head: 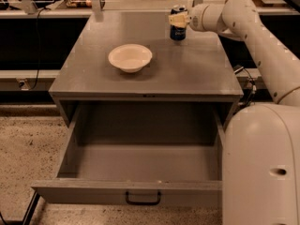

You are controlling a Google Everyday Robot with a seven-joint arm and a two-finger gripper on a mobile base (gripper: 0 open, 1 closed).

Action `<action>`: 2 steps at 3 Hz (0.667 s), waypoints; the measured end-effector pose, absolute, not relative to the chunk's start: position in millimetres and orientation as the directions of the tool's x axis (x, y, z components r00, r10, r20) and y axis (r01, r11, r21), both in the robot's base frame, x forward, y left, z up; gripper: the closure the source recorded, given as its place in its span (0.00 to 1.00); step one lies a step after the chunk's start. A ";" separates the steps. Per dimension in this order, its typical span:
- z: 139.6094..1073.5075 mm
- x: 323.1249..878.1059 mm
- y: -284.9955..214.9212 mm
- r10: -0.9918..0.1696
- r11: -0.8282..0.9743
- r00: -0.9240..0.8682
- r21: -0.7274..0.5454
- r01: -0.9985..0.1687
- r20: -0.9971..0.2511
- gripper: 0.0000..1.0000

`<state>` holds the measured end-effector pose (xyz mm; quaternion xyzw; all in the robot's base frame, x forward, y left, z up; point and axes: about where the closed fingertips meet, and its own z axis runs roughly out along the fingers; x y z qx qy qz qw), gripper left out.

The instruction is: Pick pepsi can from top drawer and place on counter

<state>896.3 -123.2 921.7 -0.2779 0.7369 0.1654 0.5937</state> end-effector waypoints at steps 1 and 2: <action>920.0 898.6 -123.7 -0.208 0.796 -0.152 -0.077 -0.601 -0.966 0.59; 917.1 899.7 -118.9 -0.208 0.793 -0.154 -0.074 -0.605 -0.966 0.28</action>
Offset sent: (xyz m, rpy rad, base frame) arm 0.0025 -0.0014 -0.0014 0.0053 0.0104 -0.0099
